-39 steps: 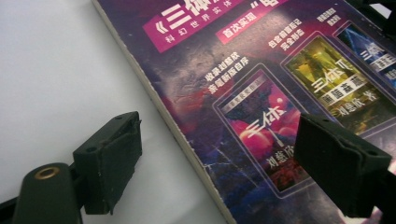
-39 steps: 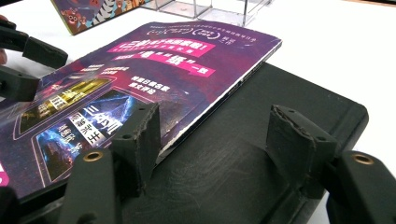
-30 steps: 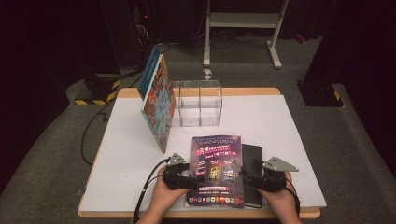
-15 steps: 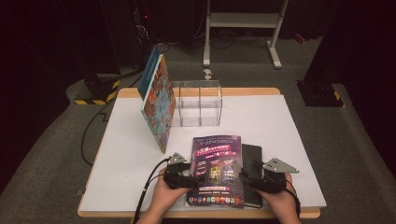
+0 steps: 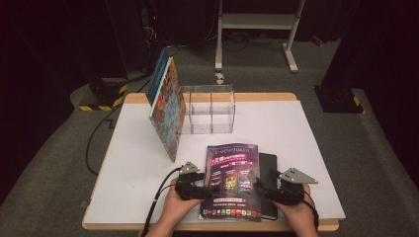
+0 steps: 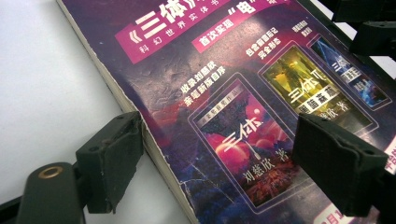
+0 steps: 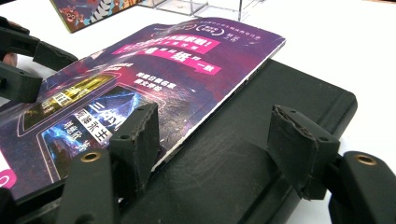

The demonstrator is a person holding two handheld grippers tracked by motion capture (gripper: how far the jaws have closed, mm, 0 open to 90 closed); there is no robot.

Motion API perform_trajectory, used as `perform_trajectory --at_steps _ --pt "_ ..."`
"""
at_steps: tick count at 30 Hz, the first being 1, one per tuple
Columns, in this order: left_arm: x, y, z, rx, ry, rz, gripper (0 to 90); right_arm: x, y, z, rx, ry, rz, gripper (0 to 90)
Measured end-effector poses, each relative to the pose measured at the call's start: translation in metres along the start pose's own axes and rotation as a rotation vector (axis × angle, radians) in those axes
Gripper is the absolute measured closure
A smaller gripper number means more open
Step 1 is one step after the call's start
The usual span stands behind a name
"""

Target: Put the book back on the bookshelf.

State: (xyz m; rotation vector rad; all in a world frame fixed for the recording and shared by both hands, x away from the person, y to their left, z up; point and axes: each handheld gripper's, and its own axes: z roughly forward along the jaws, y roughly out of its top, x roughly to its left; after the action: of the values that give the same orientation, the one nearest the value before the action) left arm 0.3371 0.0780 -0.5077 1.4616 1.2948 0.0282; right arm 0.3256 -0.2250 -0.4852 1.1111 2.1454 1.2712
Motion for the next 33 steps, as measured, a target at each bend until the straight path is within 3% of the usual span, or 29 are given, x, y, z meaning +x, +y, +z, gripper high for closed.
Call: perform_trajectory --at_steps 7,12,14,22,33 --pt "-0.005 0.0 0.003 0.006 -0.014 0.009 17.3 -0.002 -0.002 -0.003 -0.001 -0.009 0.011 33.4" --pt "-0.007 0.0 0.004 0.021 -0.024 0.04 17.8 -0.003 -0.003 -0.005 -0.003 -0.018 0.021 33.3" --pt "-0.009 0.0 0.005 0.009 -0.028 0.026 18.1 -0.004 -0.004 -0.006 -0.003 -0.019 0.024 33.2" --pt "-0.013 0.001 0.006 0.014 -0.042 0.051 18.7 -0.008 -0.006 -0.008 -0.004 -0.024 0.043 32.6" --pt "-0.016 -0.001 0.009 0.001 -0.061 0.04 19.0 -0.012 -0.006 -0.009 -0.007 -0.03 0.055 32.0"
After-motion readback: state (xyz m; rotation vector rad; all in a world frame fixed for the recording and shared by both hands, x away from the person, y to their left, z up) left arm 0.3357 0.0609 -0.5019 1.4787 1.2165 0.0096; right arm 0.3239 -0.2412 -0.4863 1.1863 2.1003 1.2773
